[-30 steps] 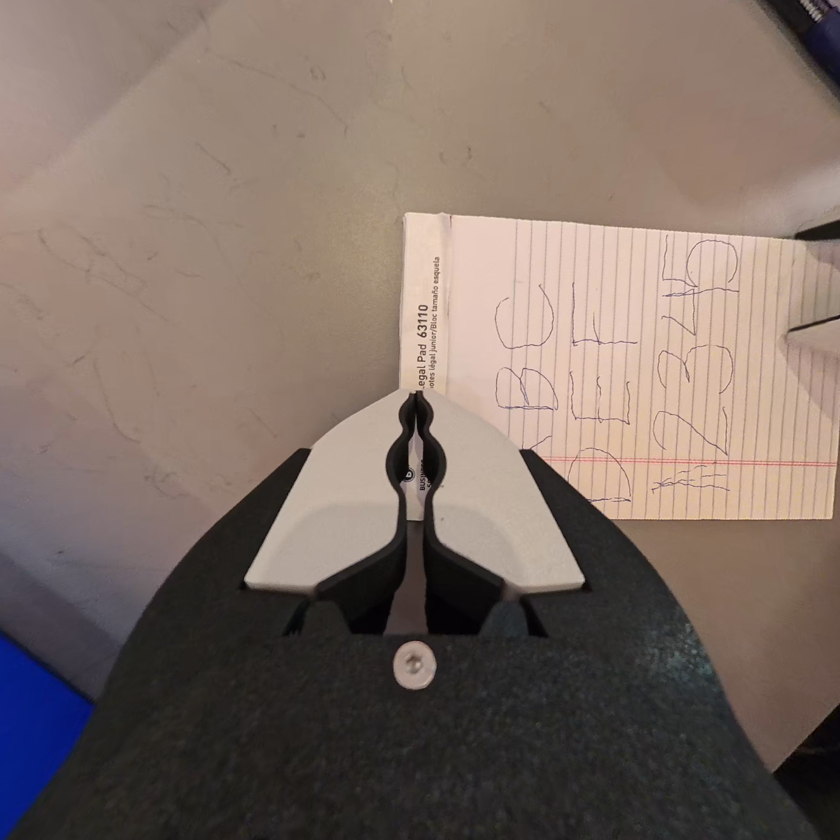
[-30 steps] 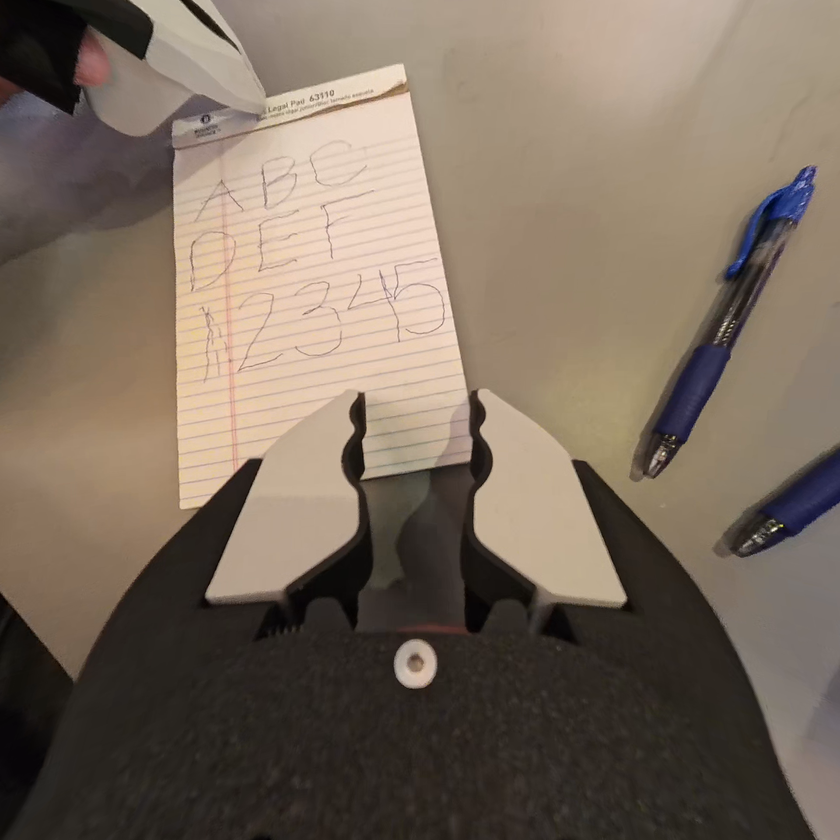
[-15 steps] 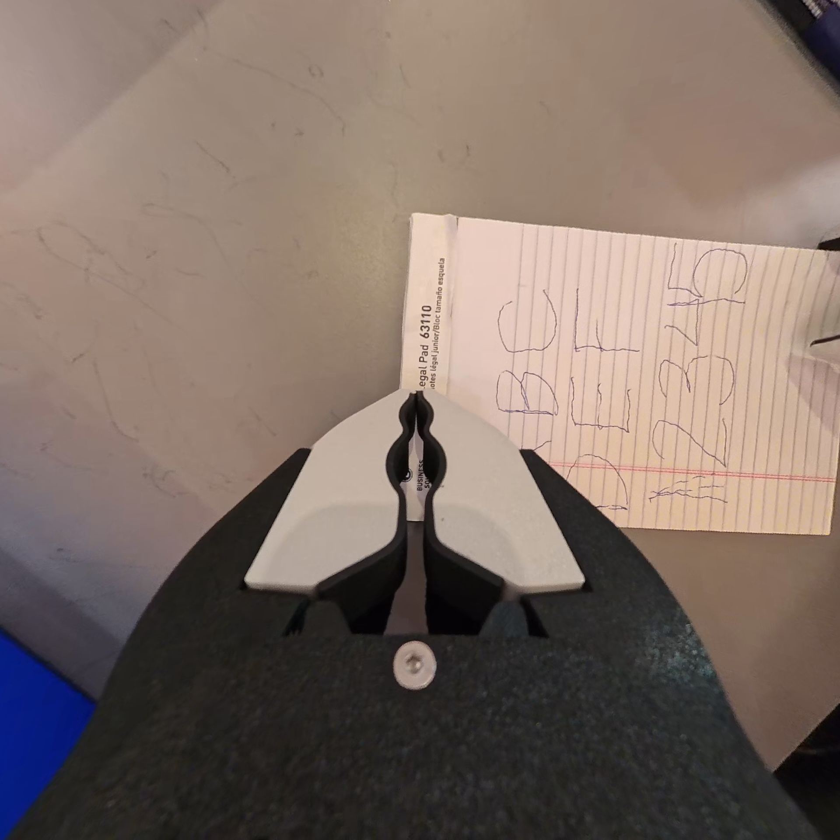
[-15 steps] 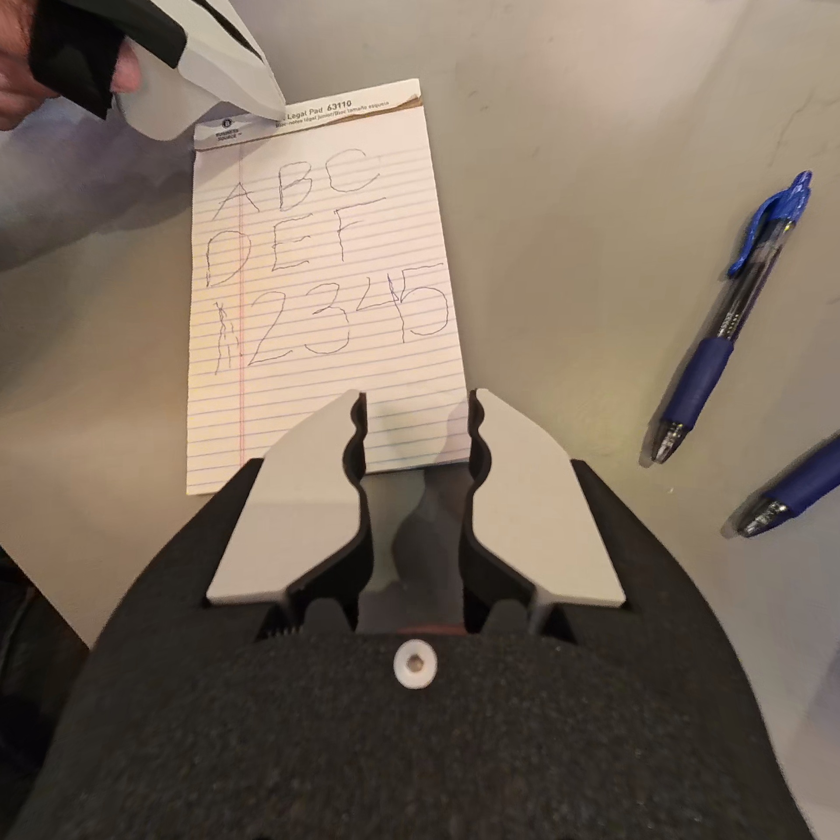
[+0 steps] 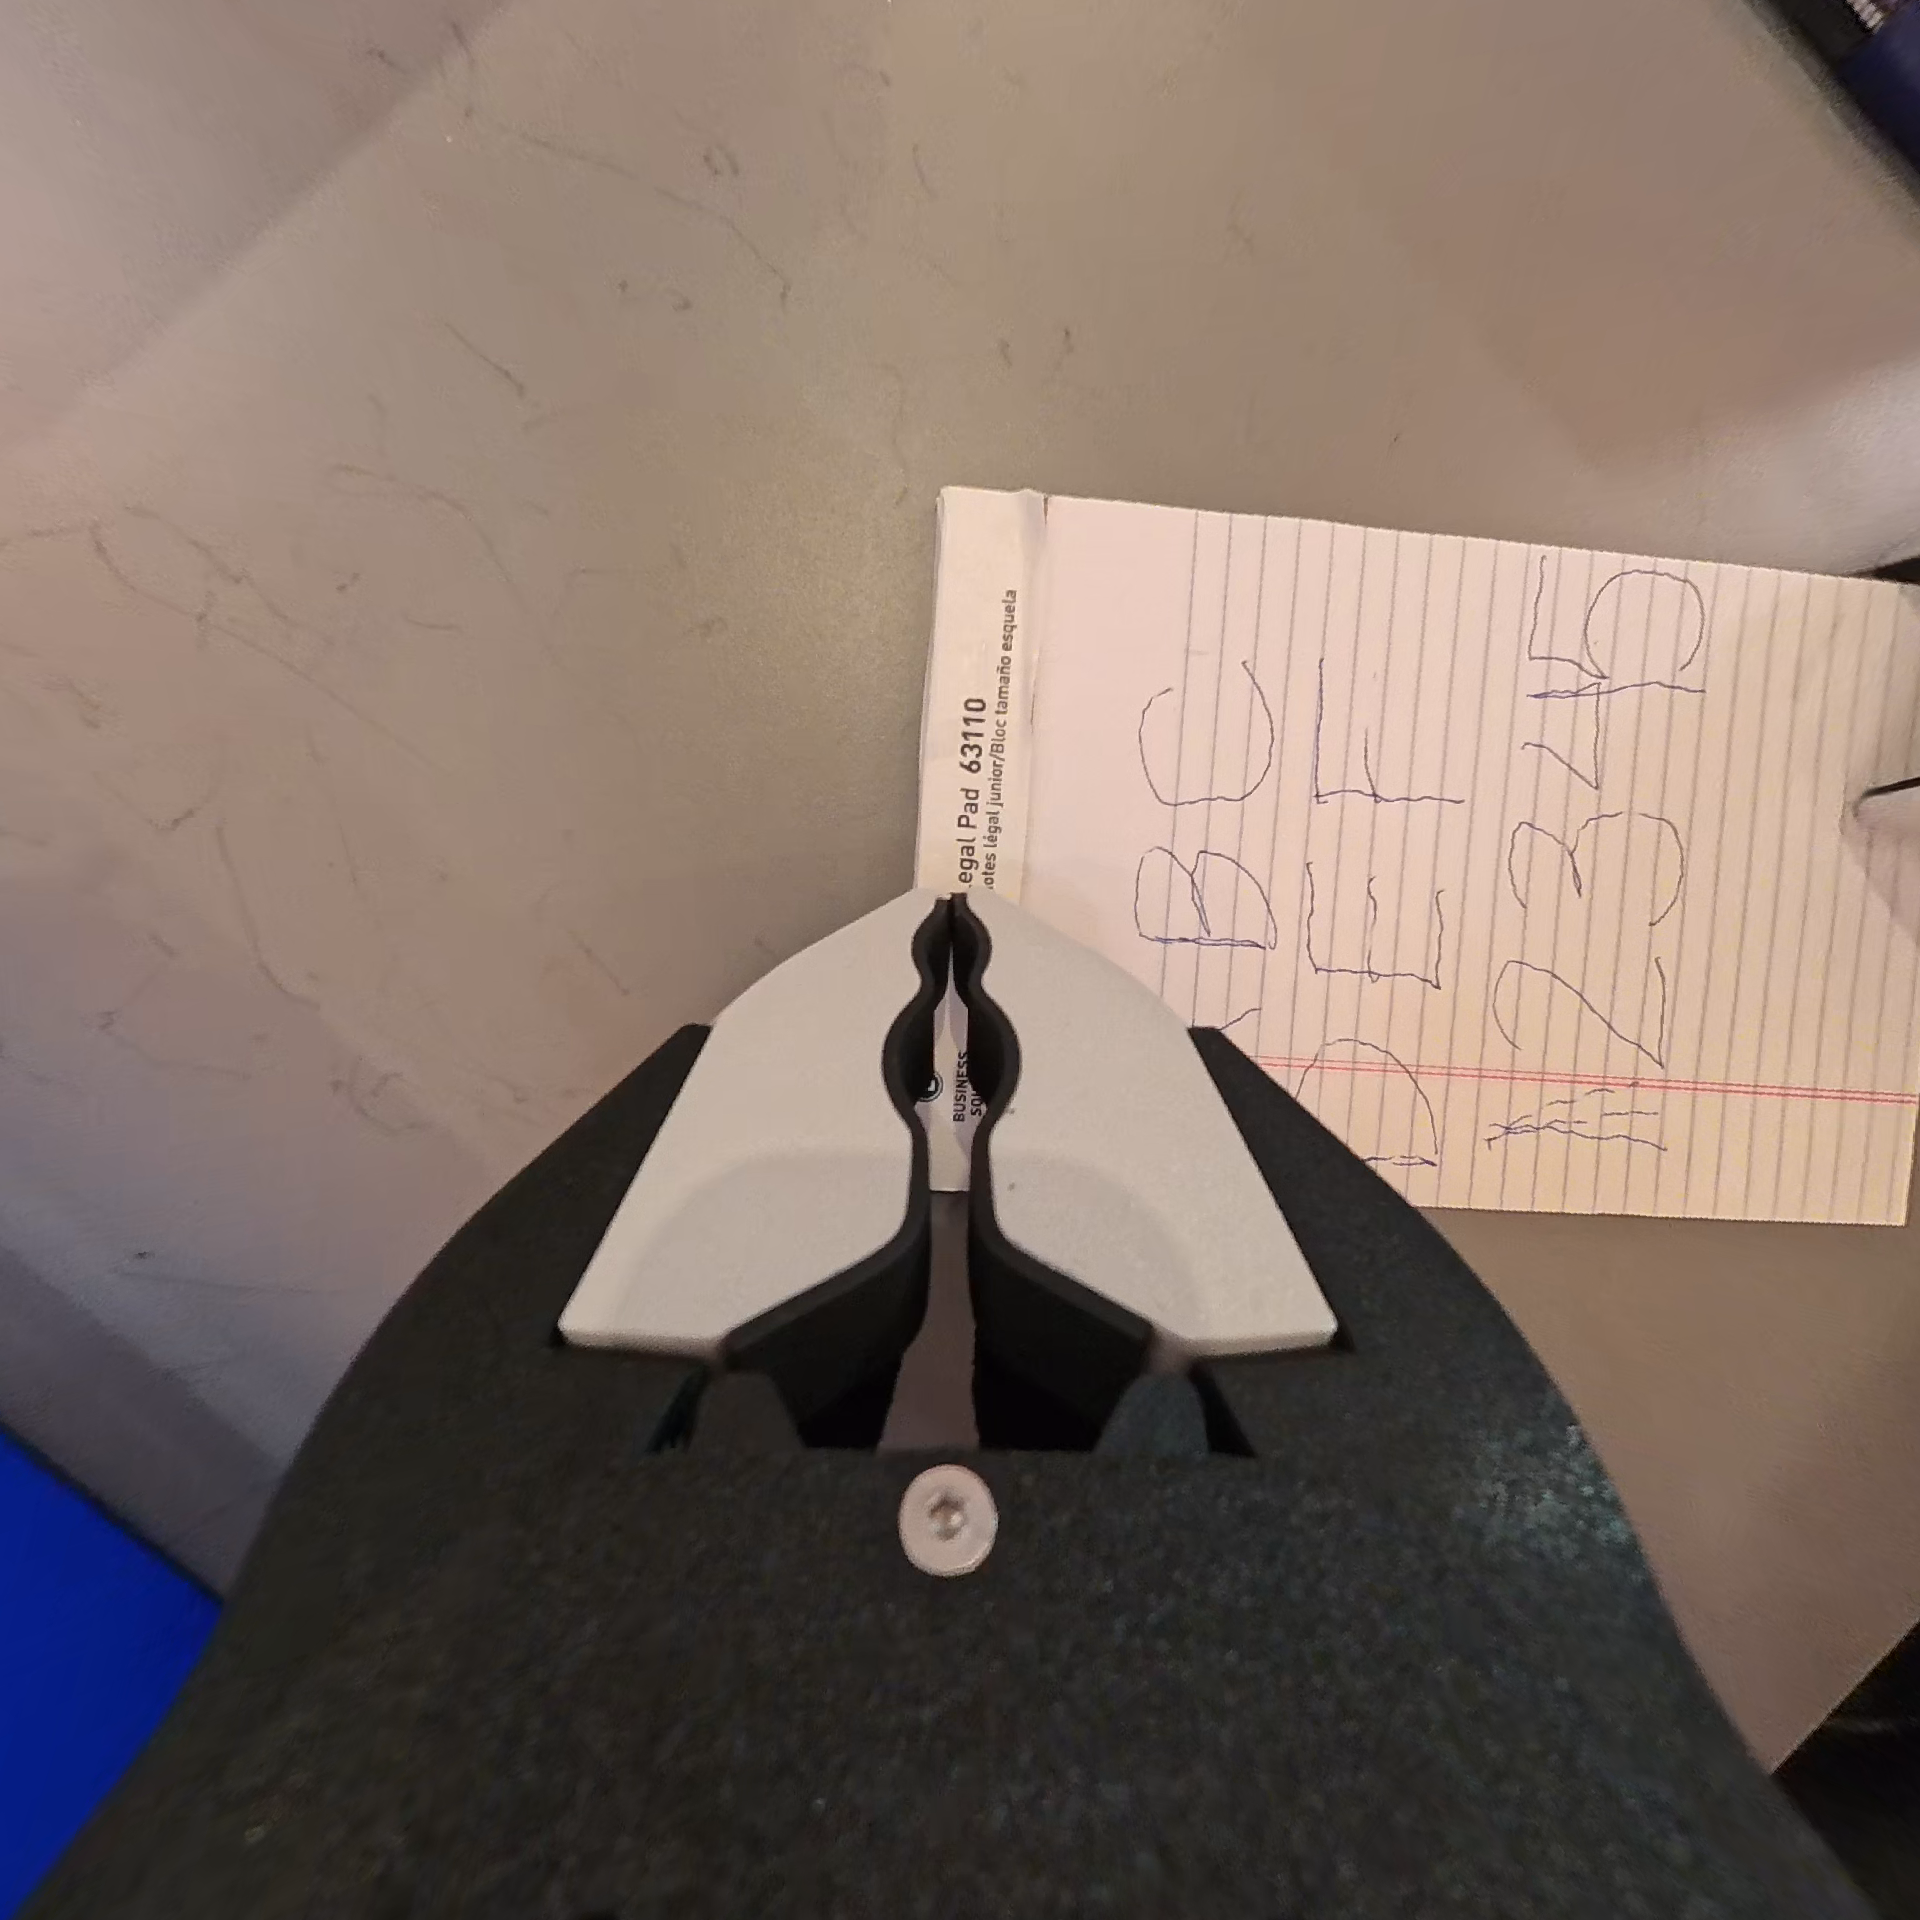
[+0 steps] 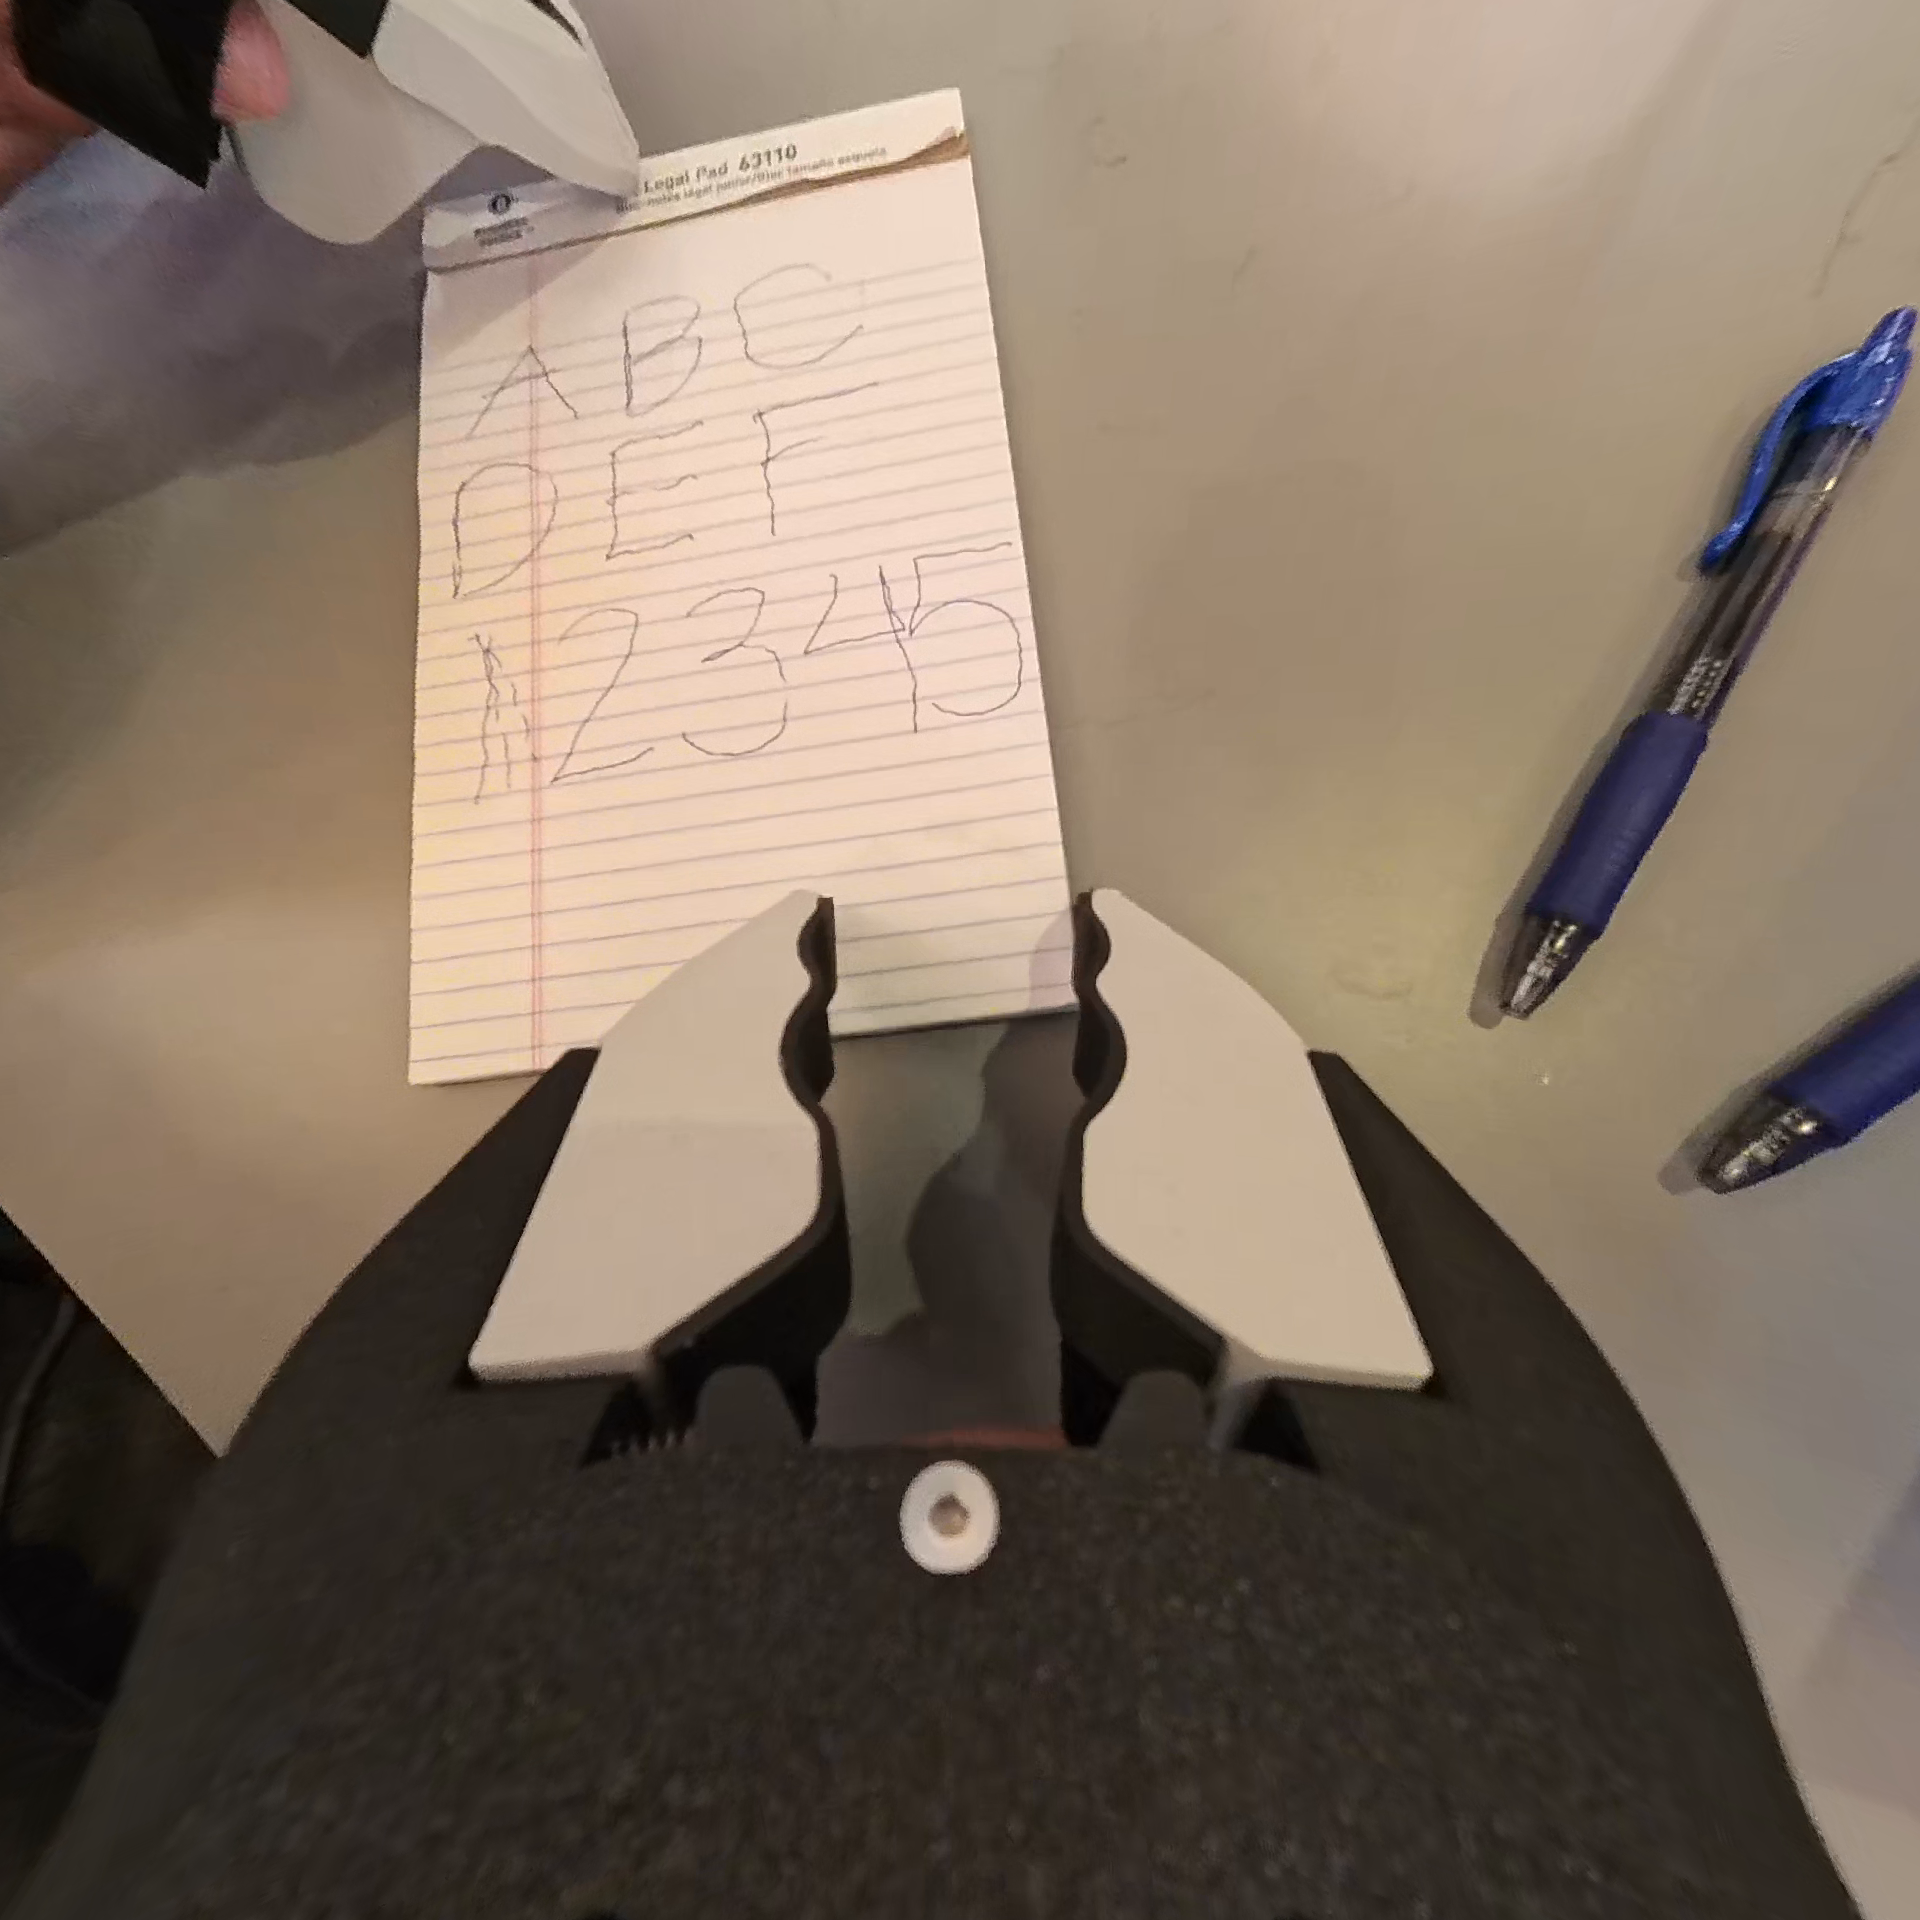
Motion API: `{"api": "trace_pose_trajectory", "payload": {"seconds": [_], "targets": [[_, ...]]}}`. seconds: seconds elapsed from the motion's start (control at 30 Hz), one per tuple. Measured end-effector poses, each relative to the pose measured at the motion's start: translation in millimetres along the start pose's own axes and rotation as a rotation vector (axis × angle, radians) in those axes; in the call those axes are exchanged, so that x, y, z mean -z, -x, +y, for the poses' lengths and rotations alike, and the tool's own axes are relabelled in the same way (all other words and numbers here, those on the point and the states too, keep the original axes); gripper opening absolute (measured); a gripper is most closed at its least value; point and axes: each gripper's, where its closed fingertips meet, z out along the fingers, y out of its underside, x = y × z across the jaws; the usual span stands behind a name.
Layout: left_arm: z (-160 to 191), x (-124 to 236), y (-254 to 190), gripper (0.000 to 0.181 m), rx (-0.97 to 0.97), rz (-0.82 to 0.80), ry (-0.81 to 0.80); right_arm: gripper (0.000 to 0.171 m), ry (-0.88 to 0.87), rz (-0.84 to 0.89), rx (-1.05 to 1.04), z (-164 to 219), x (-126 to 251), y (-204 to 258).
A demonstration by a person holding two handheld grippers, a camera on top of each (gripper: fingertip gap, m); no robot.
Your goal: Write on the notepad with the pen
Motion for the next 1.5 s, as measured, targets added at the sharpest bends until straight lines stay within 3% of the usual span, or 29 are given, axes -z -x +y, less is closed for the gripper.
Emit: {"api": "trace_pose_trajectory", "payload": {"seconds": [0.83, 1.07, 1.5], "targets": [[0, 0, -1, 0.000, -0.005, -0.002, 0.000, 0.042, -0.035, -0.028, -0.060, 7, 20, 10], [0, 0, -1, 0.000, -0.009, -0.005, 0.000, 0.050, -0.040, -0.062, -0.108, 8, 13, 11], [1, 0, -2, 0.000, -0.011, -0.004, 0.001, 0.044, -0.045, -0.098, -0.136, 8, 19, 18]]}}
